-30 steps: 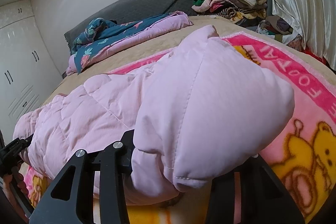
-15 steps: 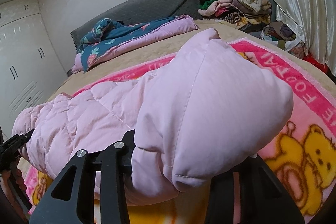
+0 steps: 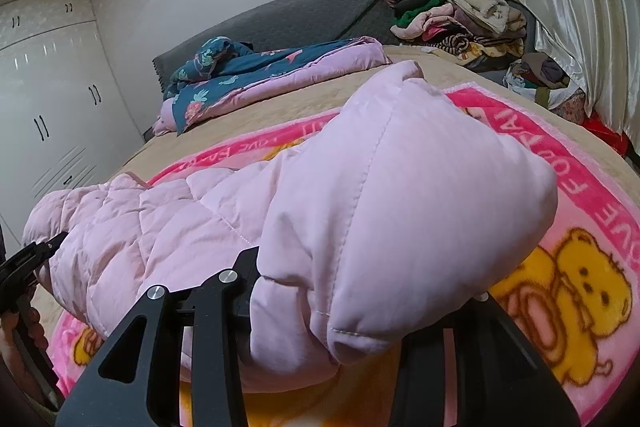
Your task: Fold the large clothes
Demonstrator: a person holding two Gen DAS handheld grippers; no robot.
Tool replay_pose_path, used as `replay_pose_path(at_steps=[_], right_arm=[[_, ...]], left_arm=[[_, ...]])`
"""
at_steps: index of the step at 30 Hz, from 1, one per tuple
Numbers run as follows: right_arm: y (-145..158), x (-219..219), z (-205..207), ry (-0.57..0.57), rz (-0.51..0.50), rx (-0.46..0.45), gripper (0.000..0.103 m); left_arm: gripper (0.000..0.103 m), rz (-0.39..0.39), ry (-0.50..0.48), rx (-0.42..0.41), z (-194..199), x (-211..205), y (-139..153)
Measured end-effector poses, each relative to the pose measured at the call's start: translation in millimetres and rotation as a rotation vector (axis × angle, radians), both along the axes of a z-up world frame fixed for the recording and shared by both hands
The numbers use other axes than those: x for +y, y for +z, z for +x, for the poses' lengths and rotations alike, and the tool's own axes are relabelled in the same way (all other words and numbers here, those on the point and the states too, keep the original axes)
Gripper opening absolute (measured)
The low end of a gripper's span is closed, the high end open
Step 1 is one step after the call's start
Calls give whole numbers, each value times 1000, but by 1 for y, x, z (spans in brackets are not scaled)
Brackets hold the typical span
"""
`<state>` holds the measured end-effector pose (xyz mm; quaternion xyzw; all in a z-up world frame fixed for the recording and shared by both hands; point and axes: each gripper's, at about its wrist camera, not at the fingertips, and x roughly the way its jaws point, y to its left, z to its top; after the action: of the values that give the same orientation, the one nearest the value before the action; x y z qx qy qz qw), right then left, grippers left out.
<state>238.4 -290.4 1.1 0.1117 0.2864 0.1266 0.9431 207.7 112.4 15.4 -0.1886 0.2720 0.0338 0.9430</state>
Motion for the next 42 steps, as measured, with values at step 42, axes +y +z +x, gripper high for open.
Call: replay_pose_path(at_steps=[42], right_arm=[[-14, -11, -76, -6, 39, 28, 37]], left_arm=[[38, 24, 17, 46, -68, 3, -27]])
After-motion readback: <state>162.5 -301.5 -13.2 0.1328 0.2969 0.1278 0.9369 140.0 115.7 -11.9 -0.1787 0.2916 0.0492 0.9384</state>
